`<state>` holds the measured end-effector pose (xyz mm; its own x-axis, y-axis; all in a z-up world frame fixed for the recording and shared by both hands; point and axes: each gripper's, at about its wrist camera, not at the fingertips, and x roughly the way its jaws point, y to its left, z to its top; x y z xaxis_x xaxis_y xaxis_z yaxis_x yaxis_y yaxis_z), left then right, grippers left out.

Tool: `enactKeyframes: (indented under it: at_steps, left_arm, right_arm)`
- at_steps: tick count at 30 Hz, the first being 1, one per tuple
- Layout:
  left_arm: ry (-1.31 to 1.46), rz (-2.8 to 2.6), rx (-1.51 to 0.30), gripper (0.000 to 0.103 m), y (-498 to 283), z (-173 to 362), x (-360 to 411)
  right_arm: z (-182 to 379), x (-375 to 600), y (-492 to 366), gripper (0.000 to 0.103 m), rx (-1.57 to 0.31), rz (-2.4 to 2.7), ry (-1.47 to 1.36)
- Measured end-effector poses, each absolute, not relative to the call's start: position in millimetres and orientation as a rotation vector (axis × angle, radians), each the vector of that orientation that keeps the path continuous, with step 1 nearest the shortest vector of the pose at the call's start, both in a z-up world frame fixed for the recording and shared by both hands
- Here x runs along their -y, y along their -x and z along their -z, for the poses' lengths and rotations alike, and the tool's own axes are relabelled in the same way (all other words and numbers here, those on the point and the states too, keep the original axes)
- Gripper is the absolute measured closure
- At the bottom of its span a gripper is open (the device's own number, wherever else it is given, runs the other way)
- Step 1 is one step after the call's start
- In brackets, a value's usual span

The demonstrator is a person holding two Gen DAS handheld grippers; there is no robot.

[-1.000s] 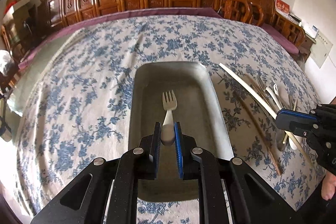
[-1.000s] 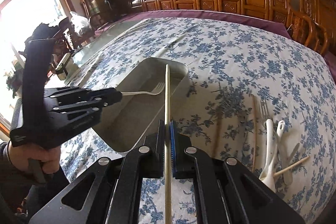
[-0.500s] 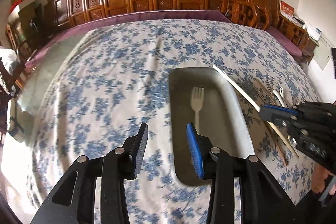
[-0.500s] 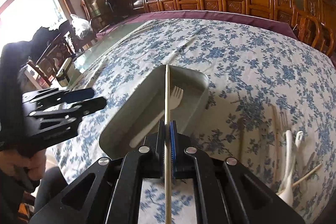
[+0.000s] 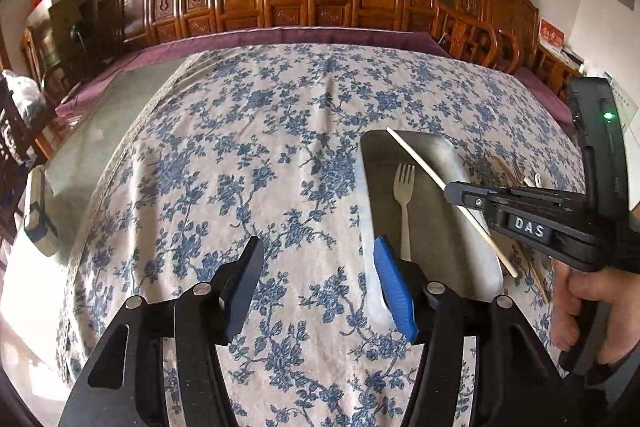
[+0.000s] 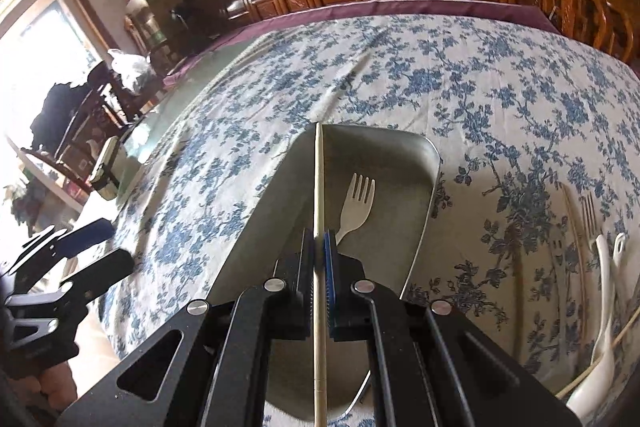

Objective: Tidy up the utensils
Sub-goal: 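Lower the wooden chopstick into the tray and open the right tool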

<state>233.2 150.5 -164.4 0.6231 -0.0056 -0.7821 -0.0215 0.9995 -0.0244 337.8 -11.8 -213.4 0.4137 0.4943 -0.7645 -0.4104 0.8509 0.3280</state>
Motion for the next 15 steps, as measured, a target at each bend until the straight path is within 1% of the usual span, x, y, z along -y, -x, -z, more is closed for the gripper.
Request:
enactKeyframes:
  at_steps: [10,15]
  left_arm:
    - [0.039,-0.024,-0.893,0.048,-231,162,-157]
    - [0.026,-0.002,-0.881,0.048,-228,157,-147]
  right_arm:
    - [231,5,-341,0.095,-1.026,-0.568,-0.143]
    - [218,15,-333,0.095,-0.989,-0.592,-0.124]
